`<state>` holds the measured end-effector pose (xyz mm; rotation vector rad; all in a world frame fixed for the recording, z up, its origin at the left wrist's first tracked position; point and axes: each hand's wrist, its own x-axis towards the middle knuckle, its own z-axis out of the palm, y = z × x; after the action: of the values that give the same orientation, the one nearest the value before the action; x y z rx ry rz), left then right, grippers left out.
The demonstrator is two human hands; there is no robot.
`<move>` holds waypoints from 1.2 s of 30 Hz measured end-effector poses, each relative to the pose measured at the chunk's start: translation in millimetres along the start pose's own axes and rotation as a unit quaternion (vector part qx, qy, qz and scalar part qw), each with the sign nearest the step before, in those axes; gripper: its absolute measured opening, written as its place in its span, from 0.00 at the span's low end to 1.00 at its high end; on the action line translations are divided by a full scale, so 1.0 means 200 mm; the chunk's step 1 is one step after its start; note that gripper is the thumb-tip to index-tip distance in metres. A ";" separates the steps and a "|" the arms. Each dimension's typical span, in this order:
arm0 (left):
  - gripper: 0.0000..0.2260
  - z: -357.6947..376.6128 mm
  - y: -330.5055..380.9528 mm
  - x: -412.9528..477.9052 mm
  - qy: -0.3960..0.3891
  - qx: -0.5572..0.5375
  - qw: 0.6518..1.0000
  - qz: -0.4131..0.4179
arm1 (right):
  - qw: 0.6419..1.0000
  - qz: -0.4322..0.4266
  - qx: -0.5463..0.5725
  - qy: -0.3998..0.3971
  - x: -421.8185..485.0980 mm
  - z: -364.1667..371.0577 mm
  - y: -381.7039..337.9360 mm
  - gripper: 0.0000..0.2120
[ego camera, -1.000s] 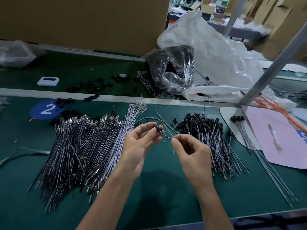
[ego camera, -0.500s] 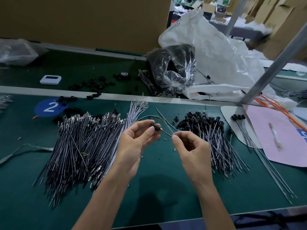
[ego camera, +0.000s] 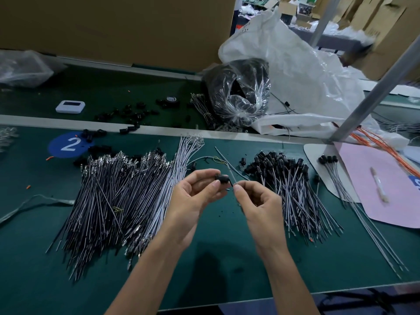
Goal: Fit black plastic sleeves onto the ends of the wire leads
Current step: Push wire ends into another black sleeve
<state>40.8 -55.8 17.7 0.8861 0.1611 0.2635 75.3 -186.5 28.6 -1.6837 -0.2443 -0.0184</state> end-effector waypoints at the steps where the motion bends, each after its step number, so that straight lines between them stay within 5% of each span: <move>1: 0.11 0.00 0.00 0.00 -0.002 0.006 1.000 0.004 | 1.000 -0.002 -0.004 0.005 0.00 0.01 0.00 0.06; 10: 0.09 -0.04 -0.01 0.01 0.004 0.142 0.989 0.044 | 0.992 -0.049 -0.117 -0.016 0.02 -0.03 0.01 0.09; 20: 0.10 -0.05 0.00 0.01 -0.008 0.205 0.977 0.061 | 0.996 -0.028 -0.084 -0.031 0.04 -0.04 0.02 0.08; 36: 0.07 -0.07 -0.02 0.00 0.031 0.171 0.983 0.055 | 0.995 -0.020 -0.090 -0.031 0.04 -0.03 0.06 0.07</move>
<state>38.8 -47.9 5.0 1.2314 0.2204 0.3747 85.8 -193.1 19.3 -1.8598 -0.3305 -0.0182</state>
